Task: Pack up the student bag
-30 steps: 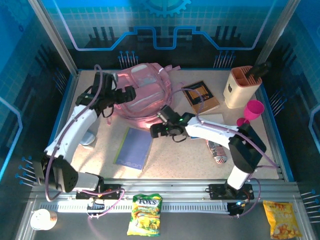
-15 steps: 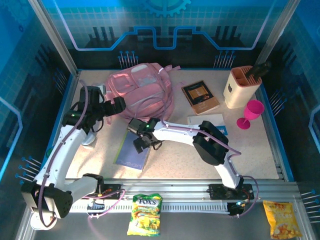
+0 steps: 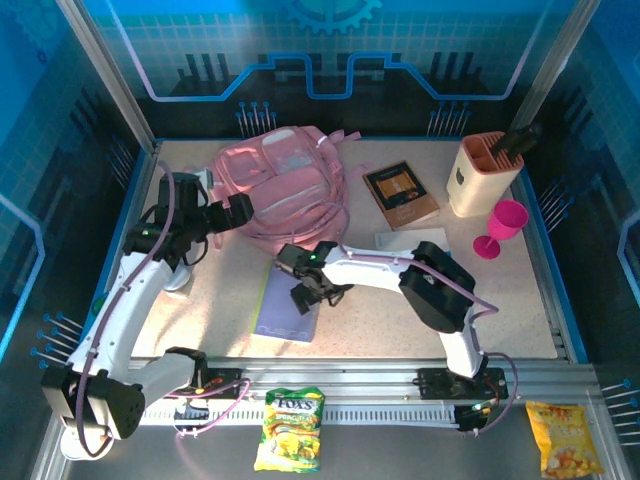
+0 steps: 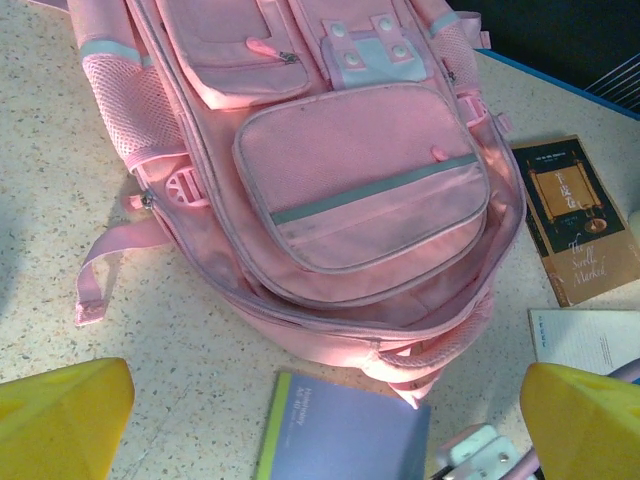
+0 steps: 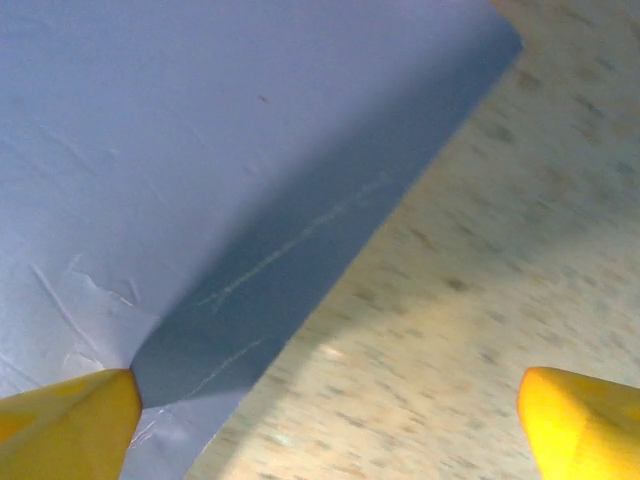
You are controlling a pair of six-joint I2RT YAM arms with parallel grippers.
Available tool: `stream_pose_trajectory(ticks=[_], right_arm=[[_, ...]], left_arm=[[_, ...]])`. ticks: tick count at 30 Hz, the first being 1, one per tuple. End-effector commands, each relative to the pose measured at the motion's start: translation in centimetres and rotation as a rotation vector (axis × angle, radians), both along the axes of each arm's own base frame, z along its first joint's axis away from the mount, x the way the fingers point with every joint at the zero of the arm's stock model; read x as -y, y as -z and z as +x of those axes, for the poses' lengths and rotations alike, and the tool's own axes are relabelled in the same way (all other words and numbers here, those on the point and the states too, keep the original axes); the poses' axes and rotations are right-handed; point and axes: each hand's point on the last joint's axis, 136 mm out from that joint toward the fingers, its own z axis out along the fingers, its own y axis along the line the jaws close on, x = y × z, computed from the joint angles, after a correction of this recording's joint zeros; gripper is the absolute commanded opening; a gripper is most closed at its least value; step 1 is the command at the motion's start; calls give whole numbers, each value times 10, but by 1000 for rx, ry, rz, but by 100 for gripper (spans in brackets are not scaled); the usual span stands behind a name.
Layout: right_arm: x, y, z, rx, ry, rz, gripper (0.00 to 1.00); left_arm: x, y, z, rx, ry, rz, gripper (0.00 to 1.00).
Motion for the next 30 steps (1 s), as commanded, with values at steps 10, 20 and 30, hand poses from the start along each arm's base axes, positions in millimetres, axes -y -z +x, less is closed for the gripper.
stream_pose_trajectory(ticks=[10, 20, 30], right_arm=[[47, -27, 20, -11, 100, 187, 89], [36, -34, 35, -63, 393, 491, 62], [40, -6, 34, -95, 420, 423, 28]], left_arm=[[13, 29, -13, -157, 14, -107, 99], [77, 104, -67, -469, 64, -444, 92], [116, 168, -94, -622, 87, -500, 65]])
